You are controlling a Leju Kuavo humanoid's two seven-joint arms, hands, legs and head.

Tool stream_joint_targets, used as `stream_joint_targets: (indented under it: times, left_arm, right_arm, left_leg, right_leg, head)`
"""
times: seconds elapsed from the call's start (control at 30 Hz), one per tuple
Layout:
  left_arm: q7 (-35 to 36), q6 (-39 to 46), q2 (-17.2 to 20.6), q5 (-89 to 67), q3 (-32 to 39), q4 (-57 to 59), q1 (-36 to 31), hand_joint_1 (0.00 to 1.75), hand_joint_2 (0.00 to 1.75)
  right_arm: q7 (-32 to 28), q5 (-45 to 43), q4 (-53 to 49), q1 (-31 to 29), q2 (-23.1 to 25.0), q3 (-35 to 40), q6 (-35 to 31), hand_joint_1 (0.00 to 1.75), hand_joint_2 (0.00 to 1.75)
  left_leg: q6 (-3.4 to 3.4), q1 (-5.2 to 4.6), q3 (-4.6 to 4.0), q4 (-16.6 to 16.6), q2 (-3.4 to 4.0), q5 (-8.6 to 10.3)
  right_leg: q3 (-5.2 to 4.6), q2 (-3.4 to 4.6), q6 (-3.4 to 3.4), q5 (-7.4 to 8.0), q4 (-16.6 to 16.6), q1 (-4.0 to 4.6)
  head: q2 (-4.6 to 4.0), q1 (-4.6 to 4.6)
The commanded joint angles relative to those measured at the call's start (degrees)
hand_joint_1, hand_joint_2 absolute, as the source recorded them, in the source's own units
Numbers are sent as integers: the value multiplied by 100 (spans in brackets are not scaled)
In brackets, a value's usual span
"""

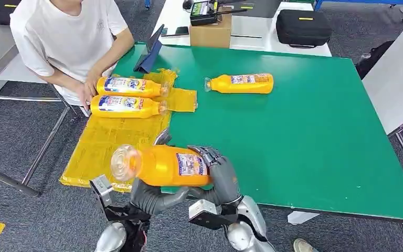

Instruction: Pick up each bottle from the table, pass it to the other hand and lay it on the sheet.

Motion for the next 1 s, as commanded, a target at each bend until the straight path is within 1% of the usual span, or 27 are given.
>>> stream_joint_targets:
  times: [0.03,0.07,0.13,0.17,0.23,0.27,0.3,0.33,0.37,0.4,0.43,0.47,0.5,0.6,0.63,0.67,0.7,0.73,0.77,0.8,0.83,0.87,0.9,0.93,1.0]
  left_arm:
    - [33,-188,175,176,-212,170,-237,0,175]
    - [31,-197,189,138,-233,169,-242,0,175]
    - [62,-75,216,-180,-302,211,-260,0,175]
    - [70,-76,206,-181,-297,238,-259,0,175]
    - [68,-75,199,-180,-295,260,-261,0,175]
    - [68,-75,199,-180,-295,260,-261,0,175]
    - [68,-75,199,-180,-295,260,-261,0,175]
    - [164,-152,192,-133,-287,329,-287,0,175]
    - [164,-151,188,-133,-283,336,-290,0,175]
    - [282,-301,146,122,-208,393,-287,31,175]
    - [334,-334,142,200,-180,396,-283,127,175]
    - [331,-334,149,200,-160,387,-277,175,175]
    - [386,-460,134,426,-95,383,-236,175,175]
    - [430,-530,114,554,10,352,-174,175,175]
    - [481,-583,103,666,50,387,-193,175,175]
    - [507,-583,85,719,86,420,-215,175,175]
    - [578,-626,48,874,143,485,-247,175,175]
    - [616,-629,20,958,188,521,-263,175,175]
    - [636,-633,-6,1028,219,542,-268,175,175]
    - [652,-643,-17,1068,236,552,-283,175,175]
    - [683,-667,-40,1191,274,560,-278,175,175]
    - [707,-698,-48,1316,315,558,-284,175,175]
    - [722,-691,-61,1405,356,553,-286,175,175]
    - [721,-669,-69,1430,384,550,-283,175,175]
    - [727,-608,-85,1493,467,543,-283,175,175]
  right_arm:
    - [71,-86,690,-426,-75,449,-34,175,175]
    - [80,-94,686,-433,-71,445,-27,175,175]
    - [166,-59,633,-473,-67,485,14,175,175]
    - [167,-60,616,-484,-52,496,20,175,175]
    - [171,-57,603,-495,-40,512,35,175,175]
    - [171,-57,603,-495,-40,512,35,175,175]
    - [171,-57,603,-495,-40,512,35,175,175]
    - [180,-46,605,-527,-48,583,99,175,175]
    - [182,-40,608,-533,-44,594,105,175,175]
    - [225,-19,615,-557,-23,617,97,175,175]
    - [248,-35,622,-560,-15,612,98,175,175]
    - [296,-51,629,-556,2,578,61,175,175]
    - [338,-117,643,-537,11,532,75,175,175]
    - [262,-139,603,-488,-51,584,165,175,175]
    - [248,-135,600,-489,-60,612,188,175,175]
    - [248,-135,600,-493,-55,624,194,145,175]
    - [250,-150,615,-509,-45,628,204,31,175]
    - [255,-190,606,-497,-11,595,177,0,175]
    - [256,-211,600,-488,6,582,160,0,175]
    - [257,-214,590,-488,14,592,165,0,0]
    - [251,-224,561,-467,30,568,97,0,0]
    - [237,-227,552,-448,45,555,34,0,0]
    - [234,-224,550,-437,55,545,-23,0,0]
    - [234,-224,560,-439,51,550,-24,0,0]
    - [229,-231,560,-424,47,548,-57,0,0]
  left_leg:
    - [-4,2,17,-6,8,-4]
    - [-6,3,27,-5,12,-9]
    - [-4,1,14,-5,6,-3]
    - [-6,1,28,-6,11,-9]
    - [-4,1,11,-4,7,-3]
    - [-8,2,28,-5,13,-9]
    - [-4,0,10,-4,6,-2]
    - [-8,2,32,-5,16,-11]
    - [-6,1,20,-5,11,-6]
    - [-7,2,25,-5,11,-8]
    - [-10,4,38,-5,17,-13]
    - [-16,7,67,-4,29,-27]
    - [-5,-1,21,-6,15,-6]
    - [-8,4,37,-5,21,-14]
    - [-5,2,22,-7,11,-7]
    - [-6,2,30,-9,9,-9]
    - [-8,4,38,-9,17,-14]
    - [-4,0,22,-7,9,-6]
    - [-6,2,35,-8,14,-12]
    - [-7,4,34,-5,16,-14]
    - [-5,-1,23,-8,8,-5]
    - [-8,5,31,-3,10,-12]
    - [-4,0,12,-5,4,-3]
    - [-7,2,28,-4,11,-11]
    - [-4,0,12,-6,6,-3]
  right_leg:
    - [16,3,-7,-2,-7,4]
    - [24,4,-11,-6,-6,4]
    - [13,2,-7,-2,-5,2]
    - [24,4,-11,-8,-3,2]
    - [9,3,-6,-1,-4,2]
    - [25,6,-12,-6,-5,4]
    - [9,2,-6,-1,-3,1]
    - [28,9,-14,-7,-4,4]
    - [17,5,-10,-4,-5,3]
    - [22,5,-11,-6,-4,4]
    - [33,8,-15,-10,-4,6]
    - [59,14,-27,-21,-2,12]
    - [17,9,-9,-3,-4,1]
    - [33,13,-15,-9,-5,7]
    - [21,5,-9,-4,-8,4]
    - [30,3,-11,-7,-10,4]
    - [36,9,-13,-9,-10,7]
    - [20,4,-8,-5,-7,1]
    - [33,7,-11,-8,-9,4]
    - [32,9,-12,-9,-7,7]
    - [21,2,-9,-5,-5,0]
    - [30,2,-13,-9,-5,7]
    - [11,0,-7,-3,-4,2]
    - [25,4,-11,-9,-4,4]
    - [10,1,-6,-2,-5,1]
  head:
    - [0,2]
    - [0,0]
    - [0,0]
    - [0,0]
    - [0,2]
    - [0,2]
    - [0,2]
    - [0,0]
    - [0,0]
    - [0,0]
    - [-2,2]
    - [0,0]
    - [0,0]
    - [-2,0]
    - [0,2]
    - [-2,2]
    - [0,0]
    - [0,0]
    - [0,2]
    - [0,0]
    - [0,0]
    - [0,2]
    - [-2,-2]
    - [0,2]
    - [0,0]
